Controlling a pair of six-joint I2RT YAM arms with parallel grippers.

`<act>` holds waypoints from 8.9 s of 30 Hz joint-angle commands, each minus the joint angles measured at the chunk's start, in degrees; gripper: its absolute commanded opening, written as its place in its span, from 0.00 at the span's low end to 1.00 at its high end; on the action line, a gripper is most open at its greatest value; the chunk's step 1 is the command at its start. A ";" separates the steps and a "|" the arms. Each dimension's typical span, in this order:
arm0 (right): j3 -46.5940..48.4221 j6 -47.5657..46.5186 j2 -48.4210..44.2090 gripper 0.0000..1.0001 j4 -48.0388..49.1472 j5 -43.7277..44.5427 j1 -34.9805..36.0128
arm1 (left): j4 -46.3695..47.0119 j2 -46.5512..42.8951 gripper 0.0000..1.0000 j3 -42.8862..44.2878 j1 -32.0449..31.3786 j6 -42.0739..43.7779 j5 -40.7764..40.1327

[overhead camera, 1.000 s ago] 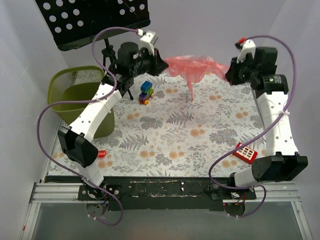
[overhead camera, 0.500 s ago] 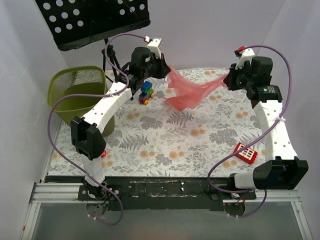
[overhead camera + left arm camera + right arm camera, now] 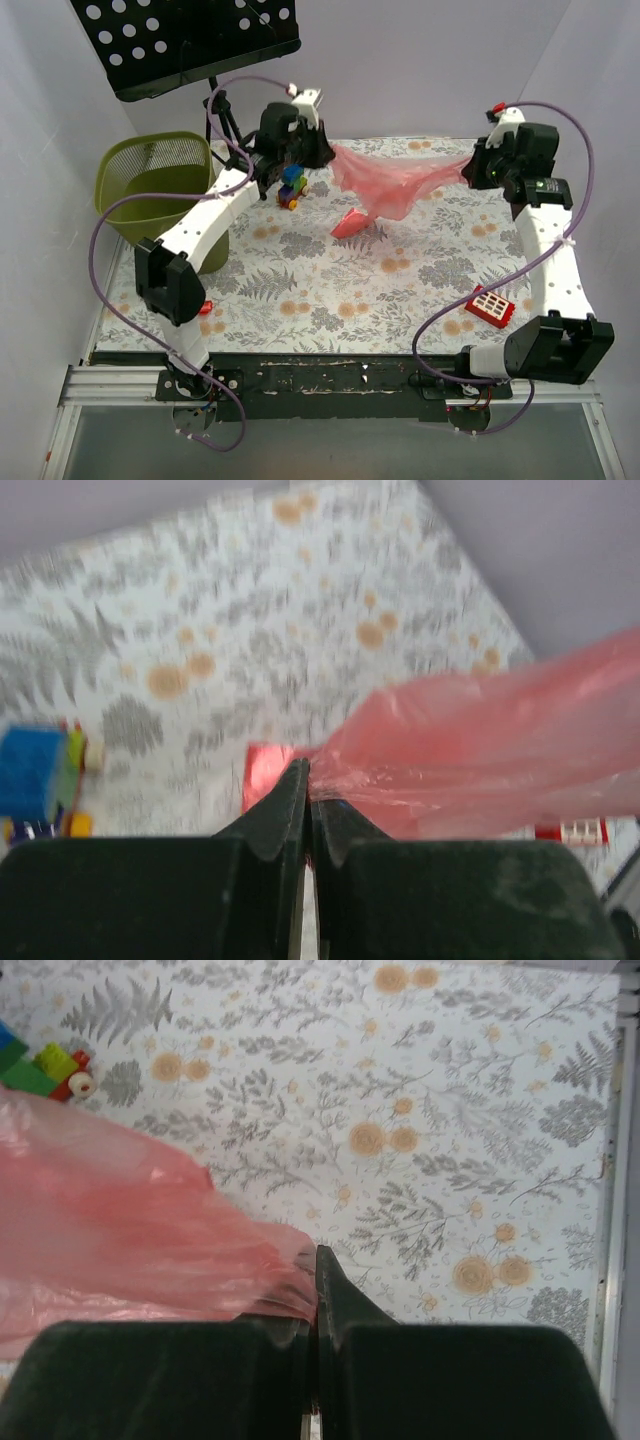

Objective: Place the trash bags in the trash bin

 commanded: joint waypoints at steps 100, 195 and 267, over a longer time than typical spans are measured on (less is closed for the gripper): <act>69.14 -15.12 34.48 0.01 15.06 19.00 8.65 | 35.98 23.84 0.00 43.98 -3.73 43.08 -11.84; -15.48 -16.08 -5.91 0.01 7.44 22.84 22.02 | -2.09 -6.64 0.00 -20.17 -9.45 18.85 -14.91; 56.56 -22.67 19.03 0.01 54.71 22.68 14.54 | 74.60 18.20 0.00 44.75 -11.29 58.12 -7.66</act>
